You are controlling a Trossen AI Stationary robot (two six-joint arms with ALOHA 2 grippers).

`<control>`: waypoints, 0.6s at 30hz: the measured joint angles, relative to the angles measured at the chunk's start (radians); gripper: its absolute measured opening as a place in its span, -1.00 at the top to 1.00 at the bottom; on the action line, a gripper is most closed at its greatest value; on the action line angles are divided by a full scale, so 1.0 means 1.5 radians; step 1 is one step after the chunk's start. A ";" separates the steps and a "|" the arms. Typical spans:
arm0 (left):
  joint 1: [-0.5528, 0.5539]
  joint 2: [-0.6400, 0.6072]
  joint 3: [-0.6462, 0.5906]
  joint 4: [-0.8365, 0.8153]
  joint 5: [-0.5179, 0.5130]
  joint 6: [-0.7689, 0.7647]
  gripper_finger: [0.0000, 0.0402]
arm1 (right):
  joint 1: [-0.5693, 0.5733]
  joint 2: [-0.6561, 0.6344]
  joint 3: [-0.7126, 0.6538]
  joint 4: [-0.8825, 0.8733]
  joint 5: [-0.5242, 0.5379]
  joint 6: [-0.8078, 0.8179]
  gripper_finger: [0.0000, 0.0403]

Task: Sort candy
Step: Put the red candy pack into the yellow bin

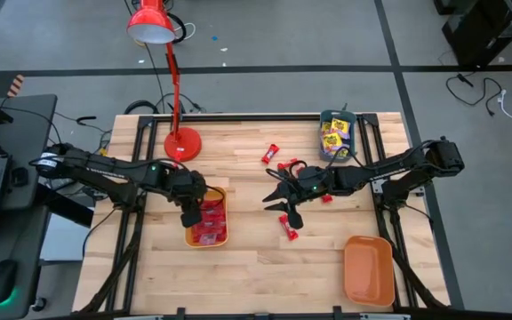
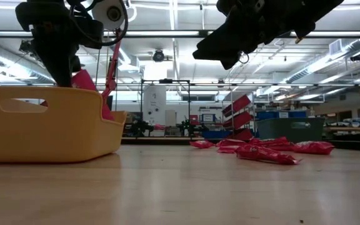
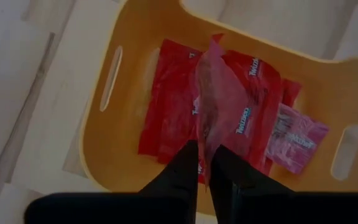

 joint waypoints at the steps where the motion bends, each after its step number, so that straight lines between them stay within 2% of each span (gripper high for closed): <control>1: 0.000 0.000 0.000 0.000 -0.001 -0.001 0.80 | 0.000 0.000 0.000 0.000 0.000 0.000 0.49; 14: 0.000 0.000 0.000 -0.022 -0.008 -0.009 0.43 | 0.000 0.000 0.000 0.000 0.002 0.001 0.49; 18: 0.000 0.000 0.000 -0.025 -0.037 -0.028 0.36 | 0.000 0.000 0.000 0.000 0.002 0.002 0.49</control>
